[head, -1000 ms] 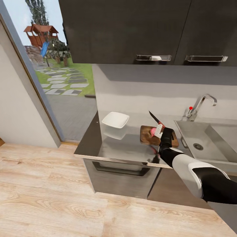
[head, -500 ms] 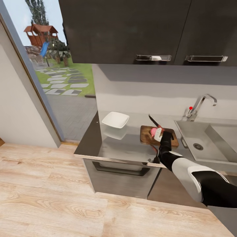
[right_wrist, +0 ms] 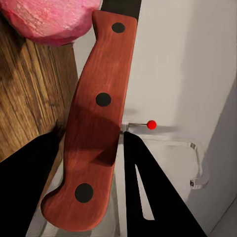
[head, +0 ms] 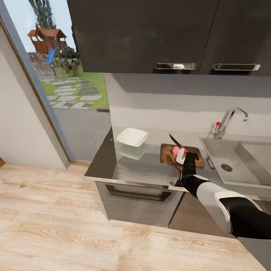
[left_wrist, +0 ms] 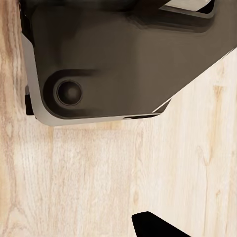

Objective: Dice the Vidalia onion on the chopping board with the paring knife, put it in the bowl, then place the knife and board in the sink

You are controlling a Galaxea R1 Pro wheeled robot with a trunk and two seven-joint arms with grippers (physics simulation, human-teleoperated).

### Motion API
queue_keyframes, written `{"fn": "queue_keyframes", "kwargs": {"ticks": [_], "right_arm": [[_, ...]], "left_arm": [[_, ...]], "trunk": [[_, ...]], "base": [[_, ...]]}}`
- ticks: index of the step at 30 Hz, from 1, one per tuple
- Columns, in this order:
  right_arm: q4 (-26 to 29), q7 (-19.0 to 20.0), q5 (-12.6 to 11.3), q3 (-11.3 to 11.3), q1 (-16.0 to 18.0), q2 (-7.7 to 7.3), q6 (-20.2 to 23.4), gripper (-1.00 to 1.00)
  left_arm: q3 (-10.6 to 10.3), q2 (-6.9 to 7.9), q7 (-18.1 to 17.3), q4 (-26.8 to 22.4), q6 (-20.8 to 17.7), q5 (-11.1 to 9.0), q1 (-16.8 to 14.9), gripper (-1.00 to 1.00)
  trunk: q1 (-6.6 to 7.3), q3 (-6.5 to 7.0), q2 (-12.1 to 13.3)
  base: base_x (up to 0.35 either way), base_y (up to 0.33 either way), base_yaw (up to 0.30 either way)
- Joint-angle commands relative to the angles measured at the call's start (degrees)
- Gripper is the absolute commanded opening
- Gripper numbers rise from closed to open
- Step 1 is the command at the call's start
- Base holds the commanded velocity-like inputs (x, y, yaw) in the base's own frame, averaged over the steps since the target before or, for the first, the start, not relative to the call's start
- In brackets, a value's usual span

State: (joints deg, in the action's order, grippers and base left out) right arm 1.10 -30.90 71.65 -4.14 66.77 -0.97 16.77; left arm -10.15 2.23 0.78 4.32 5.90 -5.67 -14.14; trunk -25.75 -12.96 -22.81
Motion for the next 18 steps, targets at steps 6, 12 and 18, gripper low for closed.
{"fn": "queue_keyframes", "kwargs": {"ticks": [6, 12, 18], "right_arm": [[-0.05, 0.22, 0.24, -0.43, 0.03, -0.13, 0.5, -1.0], [-0.05, 0.22, 0.21, -0.43, 0.03, -0.09, 0.54, -1.0], [-0.05, 0.22, 0.2, -0.43, 0.03, -0.09, 0.55, -1.0]], "left_arm": [[-0.49, 0.03, 0.01, 0.25, 0.43, -0.57, -0.1, 1.0], [-0.49, 0.05, 0.01, 0.25, 0.43, -0.57, -0.1, 1.0], [-0.49, 0.06, 0.0, 0.25, 0.43, -0.57, -0.1, 1.0]], "trunk": [[-0.03, -0.11, -0.11], [-0.03, -0.11, -0.11], [-0.03, -0.11, -0.11]], "base": [[0.0, 0.0, 0.0], [0.0, 0.0, 0.0], [0.0, 0.0, 0.0]]}}
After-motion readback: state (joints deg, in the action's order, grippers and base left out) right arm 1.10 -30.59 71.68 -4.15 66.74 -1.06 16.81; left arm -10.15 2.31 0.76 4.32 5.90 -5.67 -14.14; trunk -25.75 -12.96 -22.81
